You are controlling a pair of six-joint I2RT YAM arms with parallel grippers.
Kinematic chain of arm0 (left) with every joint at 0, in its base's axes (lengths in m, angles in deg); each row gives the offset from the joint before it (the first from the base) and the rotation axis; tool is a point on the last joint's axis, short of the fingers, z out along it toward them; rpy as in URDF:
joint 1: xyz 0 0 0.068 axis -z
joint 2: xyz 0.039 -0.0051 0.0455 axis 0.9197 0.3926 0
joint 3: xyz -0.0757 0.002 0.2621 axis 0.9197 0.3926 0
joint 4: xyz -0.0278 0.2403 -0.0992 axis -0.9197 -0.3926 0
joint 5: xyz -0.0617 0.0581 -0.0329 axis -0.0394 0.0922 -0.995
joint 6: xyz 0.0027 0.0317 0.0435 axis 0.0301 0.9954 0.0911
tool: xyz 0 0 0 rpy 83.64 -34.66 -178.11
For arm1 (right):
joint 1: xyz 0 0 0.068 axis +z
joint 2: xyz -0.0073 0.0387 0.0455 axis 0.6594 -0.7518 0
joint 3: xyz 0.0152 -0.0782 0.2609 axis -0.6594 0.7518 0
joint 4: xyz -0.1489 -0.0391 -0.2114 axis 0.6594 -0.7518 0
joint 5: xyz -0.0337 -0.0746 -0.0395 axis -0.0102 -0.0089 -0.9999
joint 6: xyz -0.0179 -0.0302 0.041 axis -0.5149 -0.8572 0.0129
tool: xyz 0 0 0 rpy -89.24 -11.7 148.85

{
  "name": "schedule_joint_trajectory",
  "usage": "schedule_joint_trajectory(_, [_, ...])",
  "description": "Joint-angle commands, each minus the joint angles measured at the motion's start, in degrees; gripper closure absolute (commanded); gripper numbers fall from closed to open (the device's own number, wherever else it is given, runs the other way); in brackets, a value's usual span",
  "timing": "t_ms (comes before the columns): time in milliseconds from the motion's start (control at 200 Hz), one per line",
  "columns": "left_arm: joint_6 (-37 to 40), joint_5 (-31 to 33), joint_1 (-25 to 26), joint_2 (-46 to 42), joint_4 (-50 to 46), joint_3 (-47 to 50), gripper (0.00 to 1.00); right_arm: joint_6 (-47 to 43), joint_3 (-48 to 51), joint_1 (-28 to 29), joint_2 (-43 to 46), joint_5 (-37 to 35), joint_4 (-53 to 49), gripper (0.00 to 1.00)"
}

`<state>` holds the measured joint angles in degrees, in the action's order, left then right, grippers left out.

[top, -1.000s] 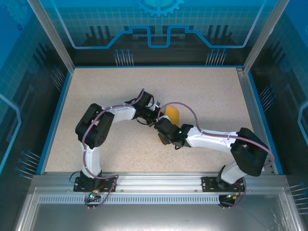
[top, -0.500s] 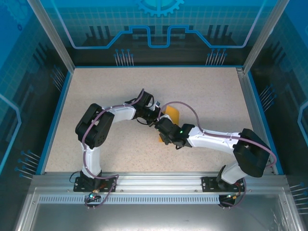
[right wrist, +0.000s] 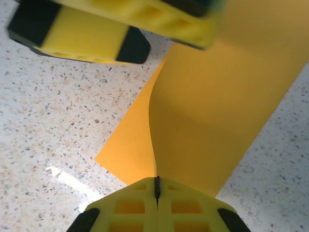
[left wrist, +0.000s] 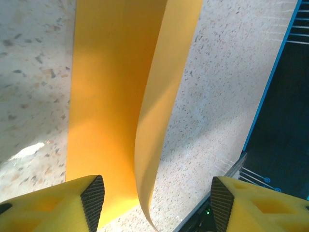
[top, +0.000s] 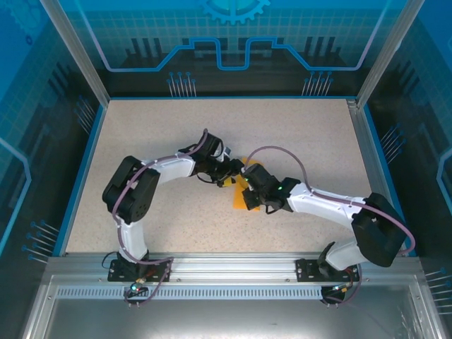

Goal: Fold a paper plane with a square sheet of paper (pick it up from the middle)

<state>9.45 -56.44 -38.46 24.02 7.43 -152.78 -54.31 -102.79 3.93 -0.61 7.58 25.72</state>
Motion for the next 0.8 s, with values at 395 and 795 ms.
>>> schedule_joint_trajectory(395, [-3.16, 9.13, 6.02, -6.83, -0.88, 8.94, 0.72, -4.44, 5.18, -15.09, 2.50, 29.00, 6.81, 0.95])
schedule_joint_trajectory(795, [-6.27, 10.78, 10.82, -2.62, 2.24, 9.81, 0.82, -3.92, 7.02, -17.05, 1.76, 30.38, 8.43, 0.94])
